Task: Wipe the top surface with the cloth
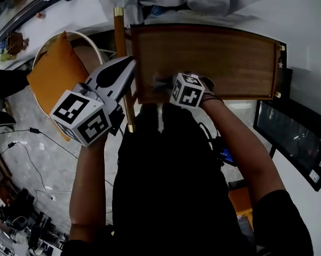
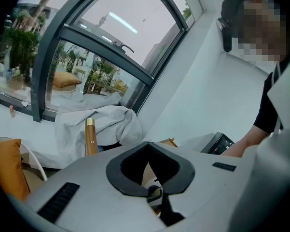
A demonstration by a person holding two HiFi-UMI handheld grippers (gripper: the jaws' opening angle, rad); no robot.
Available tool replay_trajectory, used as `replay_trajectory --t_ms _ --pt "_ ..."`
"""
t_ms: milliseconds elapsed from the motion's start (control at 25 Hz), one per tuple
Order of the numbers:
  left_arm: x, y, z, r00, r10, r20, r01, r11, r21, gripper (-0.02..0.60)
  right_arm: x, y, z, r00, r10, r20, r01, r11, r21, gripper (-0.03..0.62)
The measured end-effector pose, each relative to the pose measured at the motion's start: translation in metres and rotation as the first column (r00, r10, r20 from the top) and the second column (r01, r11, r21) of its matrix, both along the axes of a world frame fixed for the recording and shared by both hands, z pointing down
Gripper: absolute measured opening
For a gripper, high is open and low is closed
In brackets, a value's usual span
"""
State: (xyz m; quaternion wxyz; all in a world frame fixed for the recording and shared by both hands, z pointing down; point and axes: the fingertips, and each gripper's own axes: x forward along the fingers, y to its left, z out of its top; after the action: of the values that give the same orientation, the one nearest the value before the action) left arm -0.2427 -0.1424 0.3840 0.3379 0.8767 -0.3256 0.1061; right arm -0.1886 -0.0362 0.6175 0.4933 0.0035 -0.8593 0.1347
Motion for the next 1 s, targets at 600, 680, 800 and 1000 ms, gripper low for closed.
replay_trajectory --t_ms 600,680,800,1000 --pt "0.026 0.009 -0.003 0.999 0.050 -0.010 -0.050 0.999 -0.006 0.012 0.002 0.052 0.002 0.986 -0.167 -0.014 0.160 0.961 -0.224 0.037" --pt "0.029 0.010 -0.002 0.998 0.055 -0.009 -0.055 0.998 -0.008 0.012 0.002 0.052 0.000 0.983 -0.185 -0.004 0.179 0.954 -0.239 0.037" --pt "0.030 0.011 -0.004 0.998 0.062 0.001 -0.062 0.998 -0.011 0.012 0.002 0.026 -0.008 0.990 -0.140 0.025 0.142 0.976 -0.166 0.037" --pt "0.028 0.011 -0.005 0.999 0.049 0.010 -0.049 0.999 -0.017 0.012 0.025 -0.063 -0.025 0.998 -0.065 -0.007 0.066 0.993 0.102 0.037"
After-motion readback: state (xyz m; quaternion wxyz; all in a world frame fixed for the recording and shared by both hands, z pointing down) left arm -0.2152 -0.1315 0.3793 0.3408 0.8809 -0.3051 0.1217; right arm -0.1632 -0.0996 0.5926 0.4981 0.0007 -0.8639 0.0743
